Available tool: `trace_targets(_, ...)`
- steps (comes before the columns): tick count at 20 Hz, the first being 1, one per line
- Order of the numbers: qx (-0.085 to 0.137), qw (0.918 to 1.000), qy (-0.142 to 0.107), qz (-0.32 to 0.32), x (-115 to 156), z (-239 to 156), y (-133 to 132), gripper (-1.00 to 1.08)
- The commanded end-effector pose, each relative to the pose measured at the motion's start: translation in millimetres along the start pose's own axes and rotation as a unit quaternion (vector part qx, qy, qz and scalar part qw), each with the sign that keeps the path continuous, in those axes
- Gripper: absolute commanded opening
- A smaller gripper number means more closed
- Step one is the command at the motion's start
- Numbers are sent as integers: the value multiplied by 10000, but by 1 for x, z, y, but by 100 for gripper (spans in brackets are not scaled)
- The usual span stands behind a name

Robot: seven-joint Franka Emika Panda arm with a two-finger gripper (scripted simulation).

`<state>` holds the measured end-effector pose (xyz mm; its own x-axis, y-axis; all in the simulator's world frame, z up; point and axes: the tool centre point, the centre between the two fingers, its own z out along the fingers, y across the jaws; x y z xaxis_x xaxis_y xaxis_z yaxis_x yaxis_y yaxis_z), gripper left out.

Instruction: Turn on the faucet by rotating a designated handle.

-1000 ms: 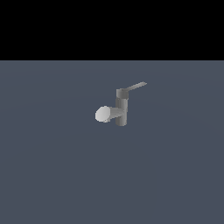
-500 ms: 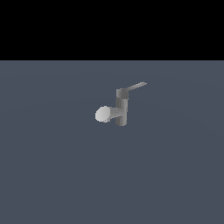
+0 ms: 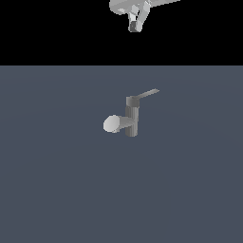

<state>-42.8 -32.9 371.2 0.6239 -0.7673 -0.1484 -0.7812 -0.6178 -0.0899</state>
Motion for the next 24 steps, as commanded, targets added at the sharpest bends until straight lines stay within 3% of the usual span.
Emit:
trace_targets(1, 10, 9990, 5, 452, 18, 14, -7, -100)
trace_targets(5, 3, 9933, 48, 1158, 47, 37, -15, -100)
trace_targets(10, -24, 9792, 157, 2022, 83, 68, -22, -100)
trace_targets(24, -83, 9170, 681, 3930, 165, 147, -23, -100)
